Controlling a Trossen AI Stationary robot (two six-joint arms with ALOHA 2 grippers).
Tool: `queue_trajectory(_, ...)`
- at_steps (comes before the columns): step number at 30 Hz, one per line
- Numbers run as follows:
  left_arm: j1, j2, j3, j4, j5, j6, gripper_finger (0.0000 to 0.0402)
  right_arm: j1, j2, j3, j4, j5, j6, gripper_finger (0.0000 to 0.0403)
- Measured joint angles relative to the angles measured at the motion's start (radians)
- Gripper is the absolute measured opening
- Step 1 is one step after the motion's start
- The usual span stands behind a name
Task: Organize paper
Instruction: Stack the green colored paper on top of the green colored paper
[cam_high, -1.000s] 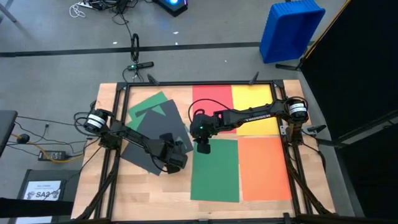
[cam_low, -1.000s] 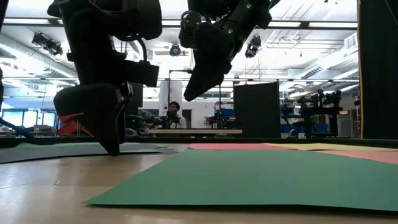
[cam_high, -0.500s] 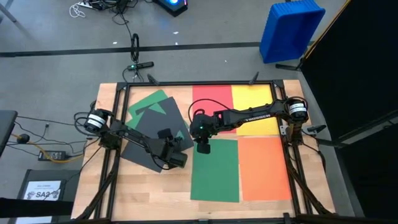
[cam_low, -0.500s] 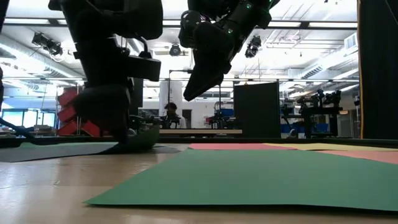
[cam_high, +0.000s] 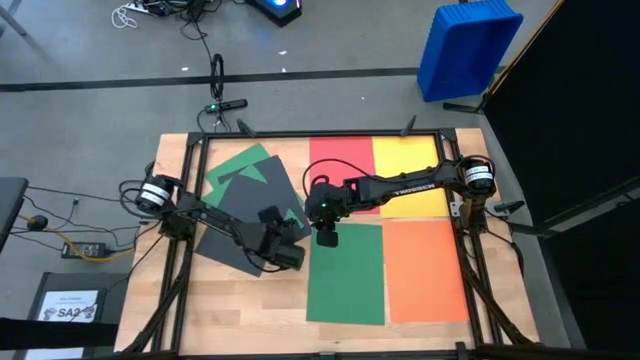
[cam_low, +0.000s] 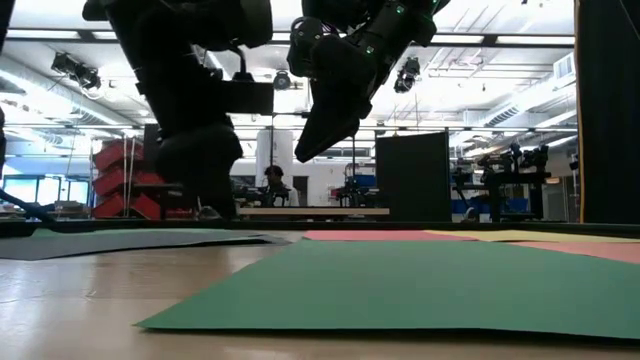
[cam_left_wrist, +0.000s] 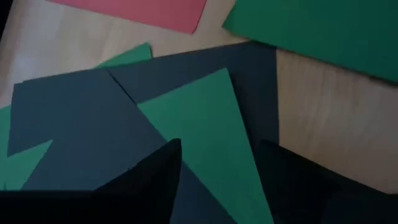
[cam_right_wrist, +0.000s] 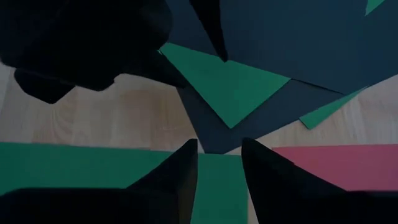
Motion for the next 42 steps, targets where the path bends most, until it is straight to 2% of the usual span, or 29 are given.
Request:
queue_trajectory(8,0.005,0.003,0.000,-0.002,0.132,0.027,0.0178,0.000,0.000,0.000,0.000,0.000,0.000,0.0107)
queue_trajectory(17,0.093,0.003,0.000,0.111,0.163,0.058,0.0184,0.000,0.000,0.000,0.000,-0.001,0.000,0.0107)
queue_trajectory(24,0.142,0.009,0.000,0.092,0.244,0.104,0.0185,0.000,0.000,0.000,0.000,-0.007,0.000,0.0106)
queue_trajectory(28,0.148,0.009,0.000,0.093,0.258,0.110,0.0188,0.000,0.000,0.000,0.000,-0.008,0.000,0.0107)
queue_trajectory(32,0.148,0.014,0.000,0.099,0.261,0.110,0.0205,0.000,0.000,0.000,0.000,-0.008,0.000,0.0105)
queue_trajectory(42,0.148,0.059,0.004,0.114,0.247,0.085,0.0278,0.000,-0.037,0.002,-0.013,-0.008,0.000,0.0103)
